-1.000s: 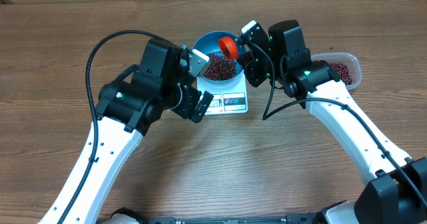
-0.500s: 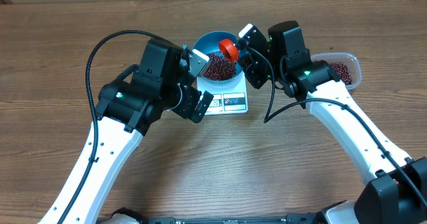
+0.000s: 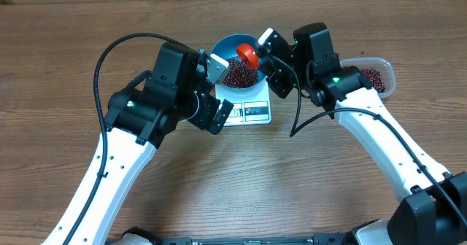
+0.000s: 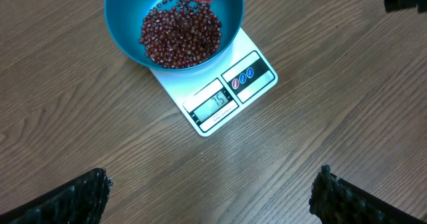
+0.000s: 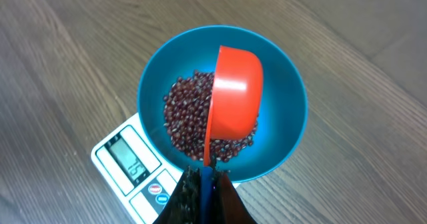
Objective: Scoop item into bowl and weigh 150g on scale
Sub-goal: 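Shake the tilted scoop over the bowl to empty it, then carry the empty scoop right back to the bean tub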
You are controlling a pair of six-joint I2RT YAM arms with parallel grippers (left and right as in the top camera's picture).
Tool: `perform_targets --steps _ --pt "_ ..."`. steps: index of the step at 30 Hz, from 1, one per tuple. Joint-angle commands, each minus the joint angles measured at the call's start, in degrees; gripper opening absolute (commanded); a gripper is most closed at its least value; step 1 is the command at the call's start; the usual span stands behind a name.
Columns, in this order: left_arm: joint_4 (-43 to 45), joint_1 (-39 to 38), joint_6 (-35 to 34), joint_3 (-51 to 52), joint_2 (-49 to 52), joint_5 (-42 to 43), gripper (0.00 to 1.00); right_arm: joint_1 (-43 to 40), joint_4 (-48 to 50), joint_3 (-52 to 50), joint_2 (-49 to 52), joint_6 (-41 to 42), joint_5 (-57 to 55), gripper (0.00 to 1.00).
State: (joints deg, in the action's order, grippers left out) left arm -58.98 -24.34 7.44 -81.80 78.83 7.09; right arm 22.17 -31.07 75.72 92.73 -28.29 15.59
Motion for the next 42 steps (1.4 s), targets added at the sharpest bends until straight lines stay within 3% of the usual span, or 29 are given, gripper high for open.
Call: perform_targets --steps 1,7,11,14,18,20,24,29,34,42 --pt "0.09 -0.07 -0.59 -0.42 0.24 -0.02 1.0 0.42 0.79 1.29 -1.53 -0.72 -1.57 0.04" --pt "0.09 -0.07 -0.59 -0.39 0.24 -0.02 1.0 0.42 -0.76 1.29 -1.53 -1.36 -0.9 0.03" --pt "0.09 -0.07 -0.59 -0.39 0.24 -0.02 1.0 0.26 0.5 1.29 -1.53 3.17 -1.9 0.04" --pt "0.09 -0.07 -0.59 -0.42 0.24 -0.02 1.0 0.26 -0.7 1.29 -1.53 -0.83 4.72 0.04" --pt "0.09 -0.07 -0.59 -0.39 0.24 -0.02 1.0 0.02 0.83 1.29 -1.53 3.78 1.53 0.04" --pt "0.09 -0.07 -0.59 -0.42 0.24 -0.02 1.0 0.04 -0.52 1.29 -1.53 -0.81 4.94 0.04" --pt "0.09 -0.07 -0.59 -0.42 0.24 -0.02 1.0 0.04 1.6 1.29 -1.53 4.66 -1.64 0.04" --pt "0.09 -0.07 -0.59 -0.39 0.24 -0.02 1.0 0.02 -0.59 1.29 -1.53 0.33 0.52 0.04" --pt "0.09 -0.07 -0.59 -0.42 0.24 -0.02 1.0 -2.03 0.94 1.31 -2.97 14.51 1.07 0.04" --pt "0.09 -0.07 -0.59 -0.42 0.24 -0.02 1.0 -14.95 -0.22 1.31 -10.84 24.09 9.86 0.04"
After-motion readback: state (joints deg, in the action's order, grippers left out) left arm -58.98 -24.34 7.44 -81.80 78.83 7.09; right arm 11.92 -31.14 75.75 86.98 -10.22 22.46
